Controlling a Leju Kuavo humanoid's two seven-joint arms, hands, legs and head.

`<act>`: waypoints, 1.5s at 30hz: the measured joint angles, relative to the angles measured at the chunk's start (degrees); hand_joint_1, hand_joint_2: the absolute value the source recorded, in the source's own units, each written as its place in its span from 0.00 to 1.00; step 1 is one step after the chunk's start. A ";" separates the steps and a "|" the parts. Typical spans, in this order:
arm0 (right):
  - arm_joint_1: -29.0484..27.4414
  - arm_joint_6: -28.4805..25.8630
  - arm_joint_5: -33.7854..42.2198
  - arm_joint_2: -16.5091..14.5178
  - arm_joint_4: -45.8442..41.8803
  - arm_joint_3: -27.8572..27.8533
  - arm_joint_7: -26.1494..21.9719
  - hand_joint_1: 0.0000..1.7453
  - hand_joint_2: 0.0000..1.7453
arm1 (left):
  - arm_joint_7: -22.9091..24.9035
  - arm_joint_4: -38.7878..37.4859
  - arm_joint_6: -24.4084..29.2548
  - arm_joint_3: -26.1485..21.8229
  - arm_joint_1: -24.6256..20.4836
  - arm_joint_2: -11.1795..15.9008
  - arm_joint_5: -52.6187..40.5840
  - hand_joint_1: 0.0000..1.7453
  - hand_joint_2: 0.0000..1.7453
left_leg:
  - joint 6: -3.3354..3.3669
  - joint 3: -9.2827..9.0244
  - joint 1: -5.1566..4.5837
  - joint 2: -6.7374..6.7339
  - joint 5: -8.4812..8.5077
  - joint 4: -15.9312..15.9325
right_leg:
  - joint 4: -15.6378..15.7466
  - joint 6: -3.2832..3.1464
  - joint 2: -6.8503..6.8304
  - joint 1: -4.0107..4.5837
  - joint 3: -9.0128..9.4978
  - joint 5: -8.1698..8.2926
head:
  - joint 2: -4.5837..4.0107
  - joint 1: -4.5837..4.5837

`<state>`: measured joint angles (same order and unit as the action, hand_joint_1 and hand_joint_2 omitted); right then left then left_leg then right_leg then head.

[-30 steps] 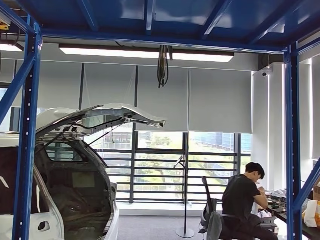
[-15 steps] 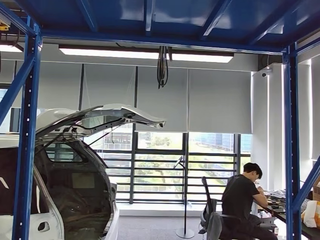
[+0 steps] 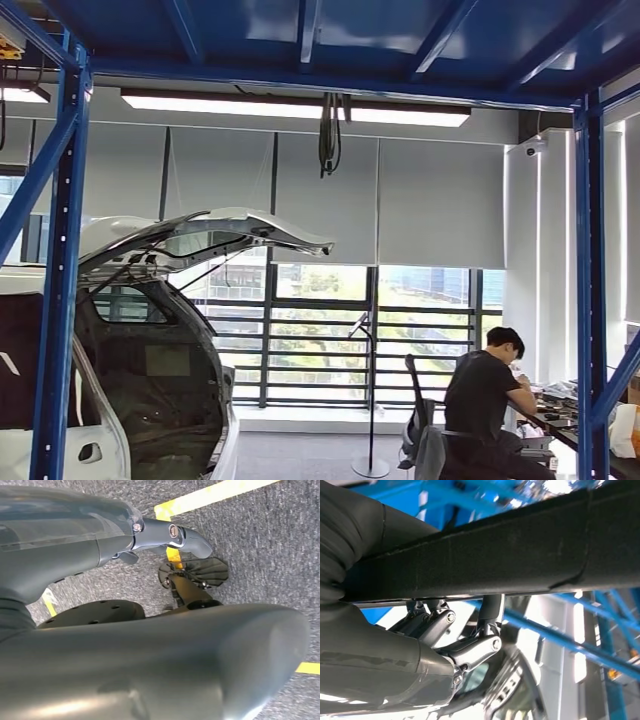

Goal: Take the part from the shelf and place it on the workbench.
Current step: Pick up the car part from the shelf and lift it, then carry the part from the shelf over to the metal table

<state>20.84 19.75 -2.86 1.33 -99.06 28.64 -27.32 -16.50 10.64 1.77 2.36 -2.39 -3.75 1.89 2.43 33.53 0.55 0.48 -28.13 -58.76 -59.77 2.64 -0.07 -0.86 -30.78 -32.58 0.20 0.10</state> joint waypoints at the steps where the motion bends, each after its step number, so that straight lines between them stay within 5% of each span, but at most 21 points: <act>1: -0.20 0.32 0.58 0.34 -0.43 0.16 -0.20 1.00 1.00 | -0.04 0.00 0.00 -0.18 -0.01 0.01 0.10 0.00 1.00 | 0.09 -0.12 0.14 -0.01 0.03 0.12 | -3.08 0.13 0.02 -0.05 -1.53 -1.49 | 0.00 0.00; 3: -0.79 0.63 1.19 1.17 -1.10 0.45 -0.44 1.00 1.00 | -0.04 0.00 0.02 -0.45 0.03 0.02 0.31 0.00 1.00 | 0.10 -0.17 0.25 0.00 -0.06 0.13 | -10.51 0.36 0.03 -0.20 -5.70 -4.08 | 0.00 0.01; 5: -1.61 0.69 1.52 1.96 -1.68 0.66 -0.56 1.00 1.00 | 0.08 0.00 0.09 -0.61 0.14 0.04 0.43 0.00 1.00 | -0.05 -0.34 0.36 0.06 -0.24 0.10 | -12.80 0.51 0.02 -0.32 -7.74 -3.19 | 0.00 0.01; 9: -2.59 0.69 2.15 3.20 -2.99 0.72 -1.08 1.00 1.00 | 0.60 0.00 0.39 -1.01 0.28 0.09 0.51 0.00 1.00 | -1.12 -1.11 0.53 0.17 -0.91 0.04 | -0.71 0.15 0.10 -0.18 -3.47 4.31 | 0.01 0.00; 14: -4.09 0.70 2.58 4.04 -3.76 0.11 -1.80 1.00 1.00 | 0.98 0.00 0.54 -1.44 0.48 0.15 0.67 0.00 1.00 | -2.65 -1.07 0.62 0.08 -1.64 -0.14 | 1.38 -1.71 0.34 0.06 -2.77 4.34 | 0.00 -0.02; 16: -4.23 0.73 2.68 4.11 -4.15 -0.09 -2.03 1.00 1.00 | 1.01 0.00 0.55 -1.48 0.45 0.17 0.67 0.00 1.00 | -2.99 0.79 0.63 0.02 -4.27 -4.39 | 1.61 -2.44 0.17 -0.09 -2.58 4.34 | 0.00 -0.02; 19: -4.96 0.82 2.74 4.20 -4.30 -0.19 -2.15 1.00 1.00 | 1.04 0.00 0.55 -1.50 0.60 0.22 0.67 0.00 1.00 | -3.18 6.38 0.60 0.01 -8.42 -15.54 | 1.60 -2.88 0.01 0.12 -2.46 4.16 | 0.00 -0.02; 21: -5.38 0.84 2.73 4.27 -4.30 -0.20 -2.15 1.00 1.00 | 1.08 0.00 0.55 -1.51 0.73 0.25 0.67 0.00 1.00 | -3.09 6.70 0.60 0.00 -6.49 -15.08 | 1.53 -2.90 0.11 0.18 -2.21 4.08 | 0.00 -0.02; 24: -5.50 0.84 2.72 4.33 -4.31 -0.23 -2.15 1.00 1.00 | 1.09 0.00 0.56 -1.55 0.61 0.32 0.67 0.00 1.00 | -2.55 2.28 0.54 0.00 -0.45 -4.33 | 1.24 -2.43 0.35 0.33 -1.82 3.71 | 0.00 -0.01; 29: -5.64 0.86 2.69 4.54 -4.45 -0.29 -2.15 1.00 1.00 | 1.09 0.00 0.62 -1.59 0.56 0.42 0.67 0.00 1.00 | -1.52 1.31 0.42 0.15 0.61 -0.91 | 0.66 -1.11 0.35 0.43 -2.34 3.22 | 0.00 -0.02; 31: -5.66 0.98 2.70 4.61 -4.47 -0.33 -2.15 1.00 1.00 | 1.07 0.00 0.60 -1.61 0.53 0.46 0.66 0.00 1.00 | -0.87 1.52 0.58 0.00 1.03 -0.68 | -2.69 -0.60 0.31 0.30 -3.46 0.20 | 0.00 -0.02; 33: -5.75 1.15 2.70 4.64 -4.47 -0.36 -2.15 1.00 1.00 | 1.05 0.00 0.55 -1.61 0.47 0.47 0.65 0.00 1.00 | -0.46 1.93 0.47 -0.15 1.36 -0.69 | -9.81 -0.22 0.28 0.24 -5.87 -4.20 | 0.00 -0.02; 35: -5.91 1.21 2.70 4.68 -4.47 -0.37 -2.15 1.00 1.00 | 1.05 0.00 0.55 -1.65 0.49 0.49 0.64 0.00 1.00 | -0.25 2.44 0.29 -0.26 1.78 -0.71 | -14.69 -0.14 0.28 0.22 -7.05 -6.07 | 0.00 -0.02; 37: -5.91 1.25 2.72 4.73 -4.47 -0.38 -2.15 1.00 1.00 | 1.05 0.00 0.55 -1.73 0.51 0.51 0.57 0.00 1.00 | -0.24 2.93 0.07 -0.24 2.30 -0.72 | -11.07 -0.44 0.29 0.27 -4.16 -3.87 | 0.00 -0.02; 40: -5.66 1.35 2.78 4.74 -4.50 -0.38 -2.16 1.00 1.00 | 1.02 0.00 0.52 -1.80 0.50 0.50 0.45 0.00 1.00 | -0.76 3.36 -0.13 -0.15 3.15 -0.64 | 0.94 -1.45 0.37 0.70 2.87 -0.02 | 0.00 -0.02; 43: -5.51 1.49 2.84 4.78 -4.52 -0.41 -2.20 1.00 1.00 | 0.98 0.00 0.51 -1.83 0.56 0.49 0.36 0.00 1.00 | -1.90 3.53 0.08 -0.12 4.36 -0.14 | 3.23 -2.26 0.41 1.22 3.47 0.94 | 0.00 -0.02; 45: -5.43 1.73 2.88 4.78 -4.52 -0.42 -2.26 1.00 1.00 | 0.98 -0.03 0.50 -1.86 0.64 0.47 0.28 0.00 1.00 | -2.50 3.90 0.16 -0.04 3.54 -0.47 | 3.79 -3.02 0.11 1.05 2.90 2.09 | 0.00 -0.02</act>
<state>15.41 21.47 0.02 6.11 -103.59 28.22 -29.57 -15.52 10.61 2.27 0.50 -1.75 -3.28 2.18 -0.07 37.44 0.71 0.44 -24.59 -59.23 -55.98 -0.38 0.03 0.19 -27.89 -30.48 0.20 0.08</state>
